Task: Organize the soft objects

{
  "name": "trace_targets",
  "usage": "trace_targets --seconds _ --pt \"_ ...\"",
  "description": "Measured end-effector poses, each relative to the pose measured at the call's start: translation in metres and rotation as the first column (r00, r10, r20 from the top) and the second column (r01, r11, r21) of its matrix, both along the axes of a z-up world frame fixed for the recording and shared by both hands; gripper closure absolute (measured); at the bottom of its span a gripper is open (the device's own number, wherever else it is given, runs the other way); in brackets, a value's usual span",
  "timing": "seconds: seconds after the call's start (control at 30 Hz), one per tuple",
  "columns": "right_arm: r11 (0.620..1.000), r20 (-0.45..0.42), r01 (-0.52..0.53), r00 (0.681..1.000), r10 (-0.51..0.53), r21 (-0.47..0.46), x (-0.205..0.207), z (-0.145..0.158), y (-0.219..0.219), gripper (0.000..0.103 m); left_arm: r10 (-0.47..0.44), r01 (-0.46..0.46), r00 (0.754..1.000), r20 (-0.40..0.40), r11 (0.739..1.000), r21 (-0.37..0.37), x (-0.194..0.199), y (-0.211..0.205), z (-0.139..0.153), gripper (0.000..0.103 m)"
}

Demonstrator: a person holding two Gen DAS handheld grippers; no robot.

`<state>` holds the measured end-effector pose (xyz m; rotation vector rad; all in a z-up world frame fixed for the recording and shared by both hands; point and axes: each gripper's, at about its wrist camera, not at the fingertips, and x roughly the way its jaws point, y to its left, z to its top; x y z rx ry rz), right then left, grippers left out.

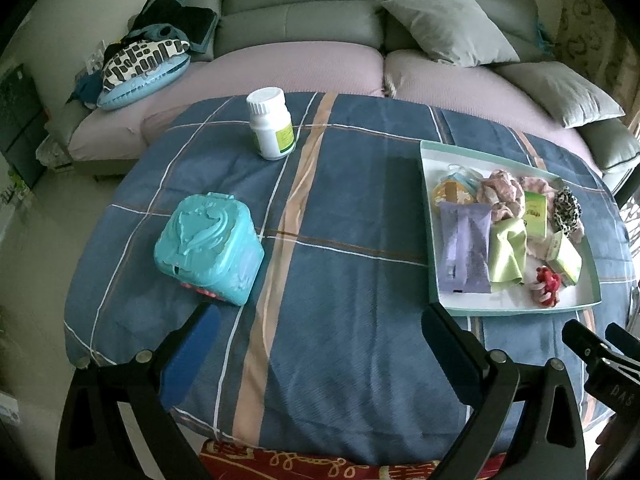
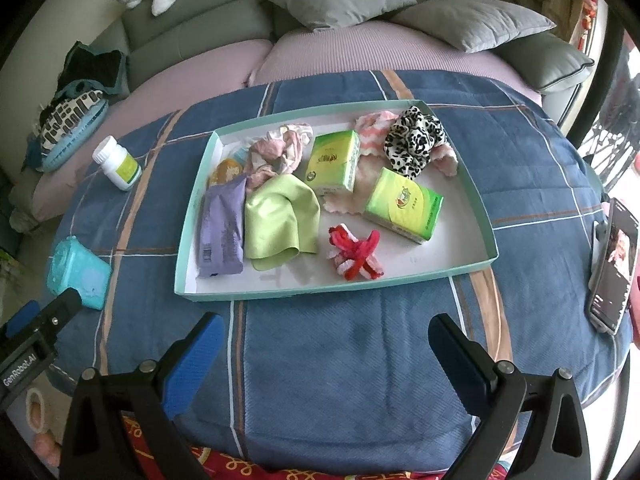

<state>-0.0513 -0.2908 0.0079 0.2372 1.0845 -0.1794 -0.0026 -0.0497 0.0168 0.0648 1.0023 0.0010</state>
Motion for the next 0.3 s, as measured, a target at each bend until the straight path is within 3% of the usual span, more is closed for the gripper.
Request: trace_targets --seconds 0.3 --pt "1.000 -0.013 0.009 1.000 -0.010 -0.016 0.000 -0.004 -0.002 0.000 -0.010 0.010 1.000 -0.011 1.000 -0.001 0.002 0.000 -0.011 0.002"
